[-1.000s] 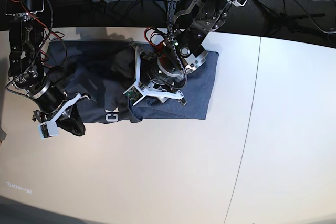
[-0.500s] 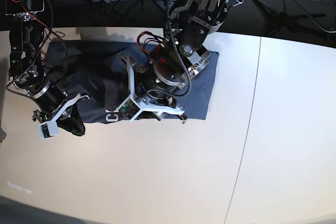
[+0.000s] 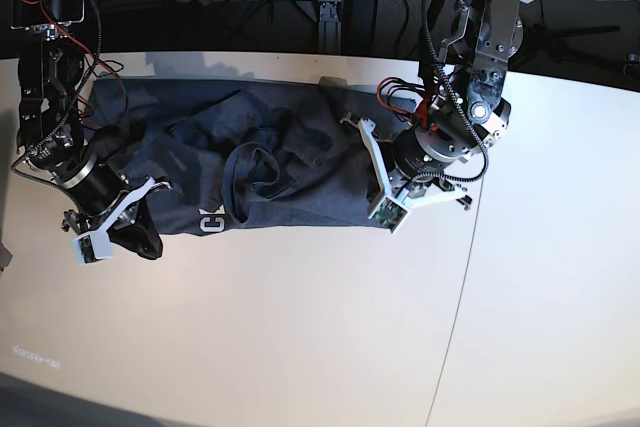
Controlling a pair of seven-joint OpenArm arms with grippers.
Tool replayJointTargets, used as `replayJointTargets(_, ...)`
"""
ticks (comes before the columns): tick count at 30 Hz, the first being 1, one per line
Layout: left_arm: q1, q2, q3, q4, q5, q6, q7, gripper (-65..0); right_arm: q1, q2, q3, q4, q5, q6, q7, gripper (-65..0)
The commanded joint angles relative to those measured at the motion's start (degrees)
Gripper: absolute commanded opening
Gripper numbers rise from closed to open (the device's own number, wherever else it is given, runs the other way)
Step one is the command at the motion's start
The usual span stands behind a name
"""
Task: Fold the T-shirt properly
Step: 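Lay the held end onto the strip's middle and open the left gripper, then press the folded layer flat with the left gripper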
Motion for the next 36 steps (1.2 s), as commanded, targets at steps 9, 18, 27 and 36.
replayJointTargets(9, 3.7, 1.0, 0.2, 0.7, -3.4, -1.3, -3.2, -65.0, 1.0, 0.7, 0.6, 0.9, 0.6, 4.4, 1.5, -65.0)
replayJointTargets(18, 3.6, 1.0, 0.2, -2.6, -2.8, -1.3, -4.3, -65.0, 0.9, 0.7, 0.6, 0.9, 0.6, 4.4, 1.5, -65.0)
replayJointTargets(27, 4.8, 7.4, 0.3, -2.6, -5.0, -3.1, -4.3, -65.0, 1.0, 0.7, 0.6, 0.9, 0.6, 4.4, 1.5, -65.0)
replayJointTargets(36, 5.3, 9.6, 14.3, -2.6, -4.4, -4.7, -4.3, -65.0, 1.0, 0.7, 0.6, 0.9, 0.7, 4.4, 1.5, -65.0)
